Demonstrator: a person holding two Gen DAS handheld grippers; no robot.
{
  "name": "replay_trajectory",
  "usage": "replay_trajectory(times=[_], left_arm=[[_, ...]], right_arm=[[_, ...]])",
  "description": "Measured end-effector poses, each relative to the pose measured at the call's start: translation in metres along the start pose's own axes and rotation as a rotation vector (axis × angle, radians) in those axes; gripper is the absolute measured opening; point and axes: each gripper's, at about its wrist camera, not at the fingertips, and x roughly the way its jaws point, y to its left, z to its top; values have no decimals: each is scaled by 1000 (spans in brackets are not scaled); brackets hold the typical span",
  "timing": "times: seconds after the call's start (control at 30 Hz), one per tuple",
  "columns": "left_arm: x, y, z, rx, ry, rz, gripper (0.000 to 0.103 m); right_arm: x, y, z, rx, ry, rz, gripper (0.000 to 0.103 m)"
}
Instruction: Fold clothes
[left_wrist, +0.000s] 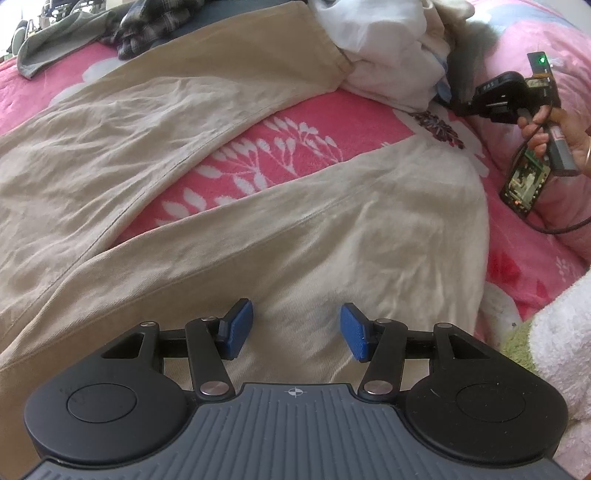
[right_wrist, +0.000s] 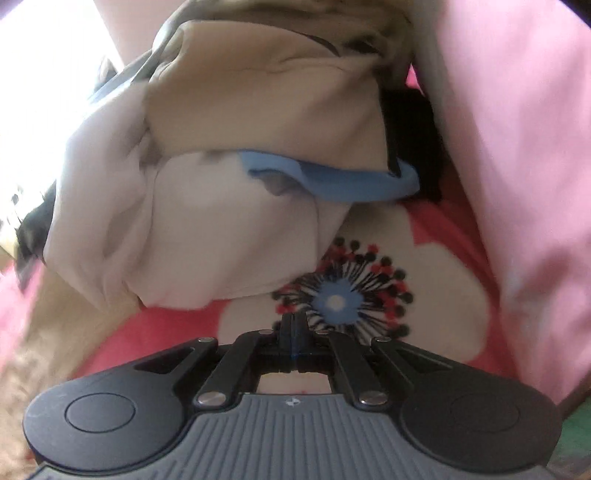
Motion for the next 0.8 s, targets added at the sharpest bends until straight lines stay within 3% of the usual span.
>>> replay_trajectory(times=[0.07, 0.17, 0.2, 0.27, 0.33, 0.47, 0.53, 0.6, 0.63, 0.7, 0.77, 0.8], left_arm=[[-2, -1, 2, -1, -4, 8, 53], [-8, -3, 10, 24, -33, 17, 53], [-10, -3, 13, 39, -47, 15, 53], [-10, -3, 21, 71, -70, 20, 53], [-6, -1, 29, 98, -79, 34, 53], [10, 5, 43, 131, -68, 44, 53], [20, 7, 48, 148, -60, 40, 53], [28, 6, 51, 166, -48, 41, 53], [32, 6, 51, 177, -44, 42, 53], [36, 4, 52, 187, -45, 46, 53], [37, 2, 51, 194, -52, 49, 51], [37, -1, 51, 206, -54, 50, 46]], right_arm=[[1, 9, 1, -28, 31, 58, 1], [10, 45, -8, -200, 135, 134, 8], [15, 58, -11, -287, 182, 155, 13], [23, 79, -19, -448, 220, 132, 44], [29, 94, -26, -587, 240, 82, 51], [35, 85, -24, -514, 286, 79, 55], [38, 81, -22, -477, 308, 78, 54], [41, 76, -21, -441, 330, 76, 44], [43, 74, -21, -423, 342, 76, 24], [45, 70, -20, -386, 364, 74, 6], [46, 66, -18, -354, 372, 73, 4], [38, 70, -17, -360, 327, 70, 4]])
